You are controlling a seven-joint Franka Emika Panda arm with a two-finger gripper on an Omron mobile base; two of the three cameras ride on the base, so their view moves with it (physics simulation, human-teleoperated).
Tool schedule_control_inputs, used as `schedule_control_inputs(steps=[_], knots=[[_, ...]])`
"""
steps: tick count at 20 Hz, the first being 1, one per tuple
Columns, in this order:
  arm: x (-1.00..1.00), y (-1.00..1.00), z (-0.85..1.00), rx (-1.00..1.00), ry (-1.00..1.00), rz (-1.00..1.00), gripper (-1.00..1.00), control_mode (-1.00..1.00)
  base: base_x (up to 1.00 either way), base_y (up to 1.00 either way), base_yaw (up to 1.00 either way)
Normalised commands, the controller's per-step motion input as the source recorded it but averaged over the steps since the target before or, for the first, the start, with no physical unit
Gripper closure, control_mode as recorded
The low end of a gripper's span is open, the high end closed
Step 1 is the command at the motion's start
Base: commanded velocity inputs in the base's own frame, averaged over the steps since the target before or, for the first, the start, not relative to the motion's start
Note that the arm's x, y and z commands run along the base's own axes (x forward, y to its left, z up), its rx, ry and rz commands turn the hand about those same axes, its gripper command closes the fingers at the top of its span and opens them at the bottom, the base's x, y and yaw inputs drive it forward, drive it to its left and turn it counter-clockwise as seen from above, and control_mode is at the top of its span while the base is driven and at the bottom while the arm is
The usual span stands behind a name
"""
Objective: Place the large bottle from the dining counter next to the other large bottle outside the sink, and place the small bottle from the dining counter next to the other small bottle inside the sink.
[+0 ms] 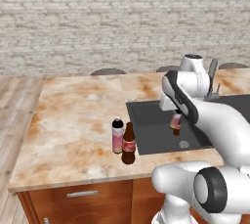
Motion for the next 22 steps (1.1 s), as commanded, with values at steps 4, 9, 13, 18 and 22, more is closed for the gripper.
schedule_control_inputs(steps=[4,9,13,18,22], knots=[[0.84,0.01,-0.64,0.0,0.01,-0.15,1.0,-1.0,0.0,0.0,0.0],[0.9,0.04,-0.45,0.0,0.0,-0.16,1.0,-1.0,0.0,0.0,0.0],[0.79,0.0,-0.42,0.0,0.03,-0.15,1.0,-1.0,0.0,0.0,0.0],[0.42,0.0,-0.4,0.0,0.05,-0.16,1.0,-1.0,0.0,0.0,0.0],[0.21,-0.04,-0.21,0.0,0.0,-0.1,1.0,-1.0,0.0,0.0,0.0]])
